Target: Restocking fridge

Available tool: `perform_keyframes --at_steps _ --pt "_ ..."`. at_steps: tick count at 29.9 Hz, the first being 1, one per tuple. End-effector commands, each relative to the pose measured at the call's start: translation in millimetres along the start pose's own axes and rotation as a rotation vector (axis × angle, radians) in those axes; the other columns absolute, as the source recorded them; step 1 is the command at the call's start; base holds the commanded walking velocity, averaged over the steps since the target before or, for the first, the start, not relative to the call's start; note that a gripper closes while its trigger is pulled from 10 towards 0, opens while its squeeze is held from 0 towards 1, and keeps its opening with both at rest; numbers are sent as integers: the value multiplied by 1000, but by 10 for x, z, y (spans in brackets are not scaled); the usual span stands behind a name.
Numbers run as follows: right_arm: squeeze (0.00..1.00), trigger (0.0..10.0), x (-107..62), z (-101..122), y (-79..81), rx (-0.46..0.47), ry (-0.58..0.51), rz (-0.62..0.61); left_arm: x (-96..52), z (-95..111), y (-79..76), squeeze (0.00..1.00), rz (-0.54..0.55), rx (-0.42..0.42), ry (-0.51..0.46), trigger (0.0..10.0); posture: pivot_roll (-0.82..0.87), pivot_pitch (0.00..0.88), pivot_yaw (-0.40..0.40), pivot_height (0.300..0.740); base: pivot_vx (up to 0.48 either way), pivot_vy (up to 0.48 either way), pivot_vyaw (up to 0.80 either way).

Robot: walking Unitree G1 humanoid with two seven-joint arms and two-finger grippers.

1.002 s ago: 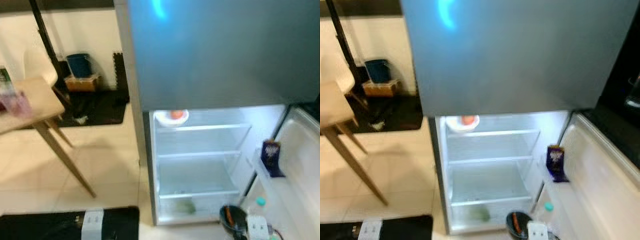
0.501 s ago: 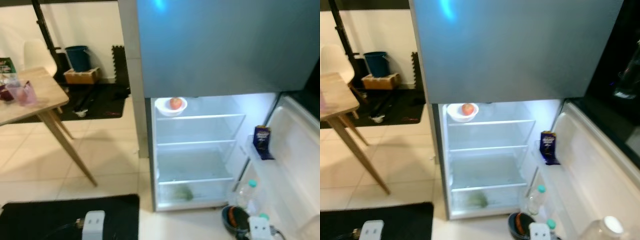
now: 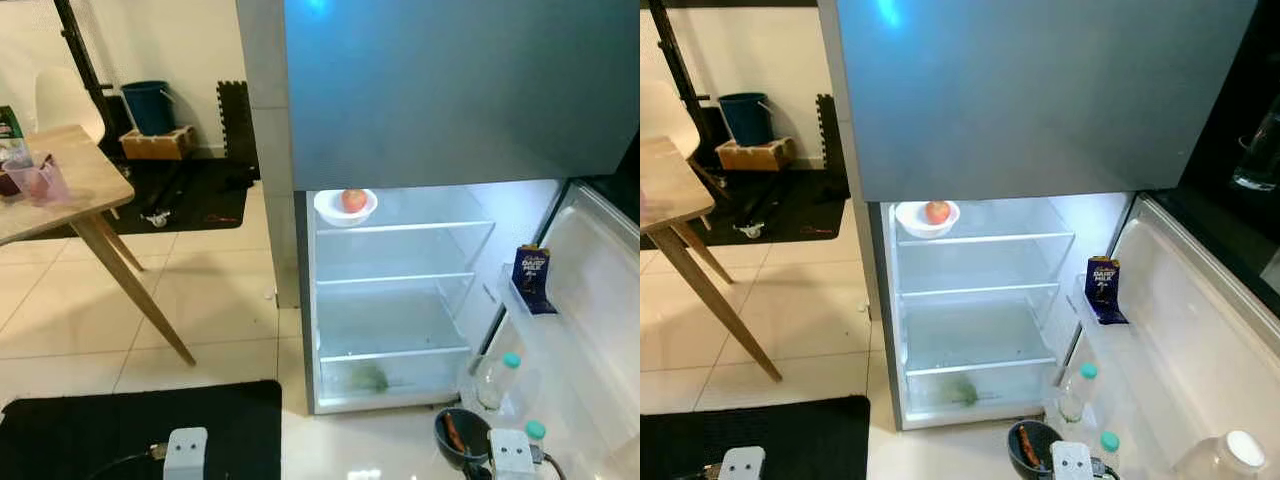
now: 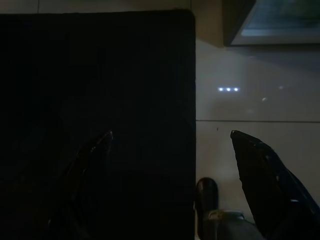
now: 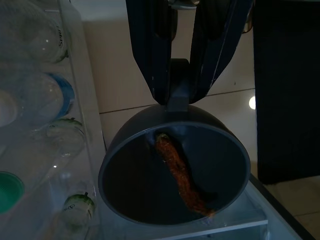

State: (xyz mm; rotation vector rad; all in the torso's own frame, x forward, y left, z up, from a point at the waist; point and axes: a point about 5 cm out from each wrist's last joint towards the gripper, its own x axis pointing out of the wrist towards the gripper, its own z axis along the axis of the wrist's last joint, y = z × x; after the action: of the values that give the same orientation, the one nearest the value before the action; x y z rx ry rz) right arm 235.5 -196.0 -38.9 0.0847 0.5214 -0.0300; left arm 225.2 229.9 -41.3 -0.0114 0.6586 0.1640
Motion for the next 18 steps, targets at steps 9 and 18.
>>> perform_keyframes --at_steps 9,18 --pt "0 10000 -6 -52 -1 -5 38 -2 -14 -27 78 0 14 58 15 10000 -36 111 5 740 0 0 0" --pt "0 10000 -10 -65 -5 -2 44 -9 1 5 65 0 6 68 11 10000 -37 108 11 740 0 0 0"
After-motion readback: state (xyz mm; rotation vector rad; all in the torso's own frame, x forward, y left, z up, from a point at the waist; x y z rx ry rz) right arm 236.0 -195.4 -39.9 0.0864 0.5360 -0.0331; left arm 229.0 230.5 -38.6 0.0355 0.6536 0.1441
